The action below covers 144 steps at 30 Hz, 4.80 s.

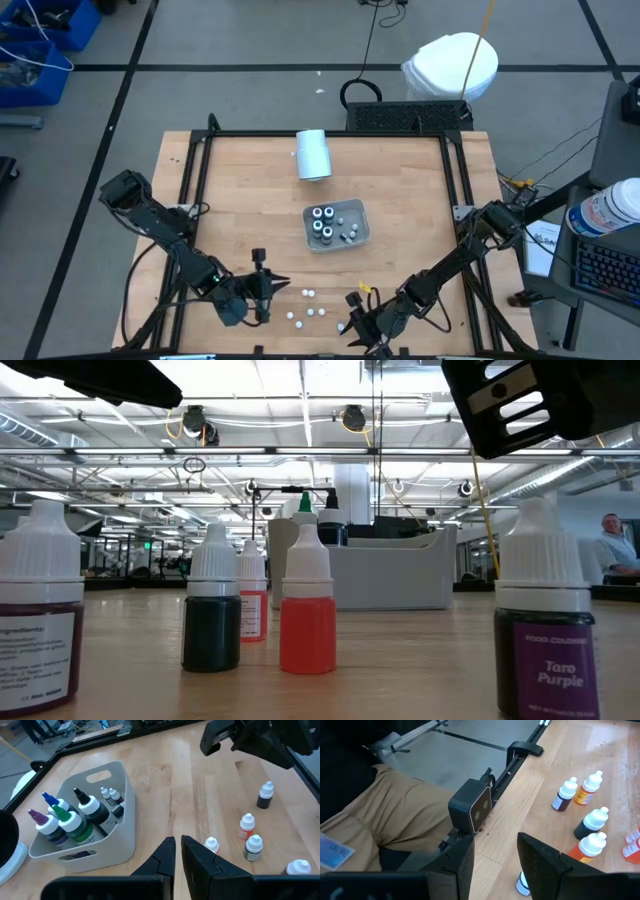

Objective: Pick & Place food coloring
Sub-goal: Put the purple food coloring bottle into the gray bin

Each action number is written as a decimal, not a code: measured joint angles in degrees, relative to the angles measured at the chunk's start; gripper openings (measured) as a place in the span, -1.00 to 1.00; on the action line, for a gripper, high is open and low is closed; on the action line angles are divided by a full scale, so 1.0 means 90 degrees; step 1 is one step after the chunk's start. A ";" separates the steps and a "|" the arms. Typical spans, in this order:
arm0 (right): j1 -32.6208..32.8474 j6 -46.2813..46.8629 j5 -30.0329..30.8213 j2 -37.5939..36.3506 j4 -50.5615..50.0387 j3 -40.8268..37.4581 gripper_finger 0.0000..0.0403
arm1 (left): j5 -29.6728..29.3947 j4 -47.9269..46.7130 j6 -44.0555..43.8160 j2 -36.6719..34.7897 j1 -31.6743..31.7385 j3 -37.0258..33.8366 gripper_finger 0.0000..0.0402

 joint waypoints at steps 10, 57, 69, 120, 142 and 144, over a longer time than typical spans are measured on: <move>0.0041 -0.0026 0.0005 0.0005 -0.0049 0.0000 -0.33 | 0.0005 0.0000 -0.0008 0.0000 0.0000 0.0000 -0.81; 0.0090 -0.0239 0.0829 0.0005 -0.0282 0.0000 -0.34 | 0.0049 0.0749 0.0626 0.0000 0.0534 0.0001 -0.81; 0.0138 -0.0143 0.1171 0.0241 0.0156 -0.0158 -0.34 | 0.0048 0.0756 0.0915 0.0000 0.0545 0.0000 -0.81; 0.0085 0.0095 0.1188 0.0391 0.1081 -0.0488 -0.11 | 0.0671 0.0753 0.1147 0.0000 0.1035 0.0000 -0.81; 0.0393 0.0440 0.1889 0.0566 0.0861 0.0309 -0.04 | 0.0756 0.0741 0.1306 0.0000 0.1035 0.0000 -0.81; 0.0508 0.0224 0.1989 0.0775 0.0485 0.0743 -0.04 | 0.0948 0.0723 0.1249 0.0002 0.1035 0.0000 -0.81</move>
